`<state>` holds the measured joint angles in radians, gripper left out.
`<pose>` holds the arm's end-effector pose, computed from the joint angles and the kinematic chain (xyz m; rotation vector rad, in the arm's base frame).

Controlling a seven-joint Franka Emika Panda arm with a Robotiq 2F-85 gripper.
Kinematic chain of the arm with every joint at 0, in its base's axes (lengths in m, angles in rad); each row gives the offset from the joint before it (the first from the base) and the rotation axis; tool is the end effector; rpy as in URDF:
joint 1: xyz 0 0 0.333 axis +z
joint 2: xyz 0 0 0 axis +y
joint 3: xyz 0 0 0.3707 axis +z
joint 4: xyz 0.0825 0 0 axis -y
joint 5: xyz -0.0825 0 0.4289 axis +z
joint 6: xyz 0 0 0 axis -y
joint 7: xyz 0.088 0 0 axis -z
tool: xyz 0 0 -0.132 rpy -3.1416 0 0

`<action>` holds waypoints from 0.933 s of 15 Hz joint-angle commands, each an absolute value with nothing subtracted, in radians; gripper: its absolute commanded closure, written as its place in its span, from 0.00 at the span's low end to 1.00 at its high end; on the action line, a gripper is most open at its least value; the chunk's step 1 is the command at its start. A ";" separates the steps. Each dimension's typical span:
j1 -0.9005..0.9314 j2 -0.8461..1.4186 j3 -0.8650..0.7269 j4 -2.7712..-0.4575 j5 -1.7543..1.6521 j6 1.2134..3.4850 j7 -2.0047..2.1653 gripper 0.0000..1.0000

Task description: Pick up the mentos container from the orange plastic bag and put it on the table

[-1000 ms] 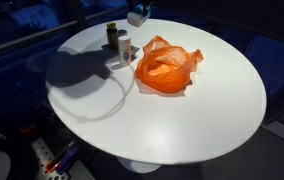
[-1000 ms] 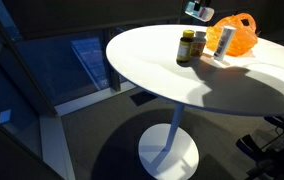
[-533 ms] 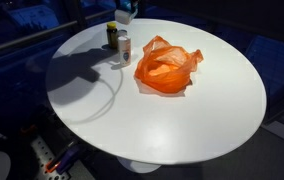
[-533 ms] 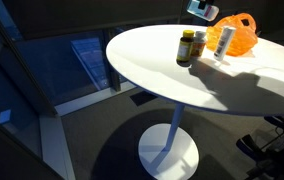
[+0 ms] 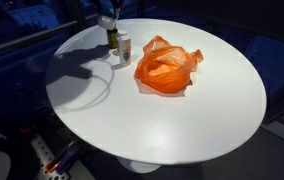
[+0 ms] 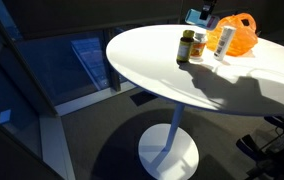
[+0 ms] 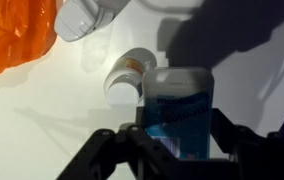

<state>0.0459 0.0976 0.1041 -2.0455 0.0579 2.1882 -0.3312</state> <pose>0.6101 0.0945 0.4035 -3.0098 -0.6857 -0.0780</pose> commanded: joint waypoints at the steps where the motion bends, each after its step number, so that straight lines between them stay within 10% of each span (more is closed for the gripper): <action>1: 0.058 0.045 0.115 -2.106 0.102 2.198 -0.419 0.60; 14: 0.074 0.107 0.123 -2.136 0.128 2.189 -0.546 0.60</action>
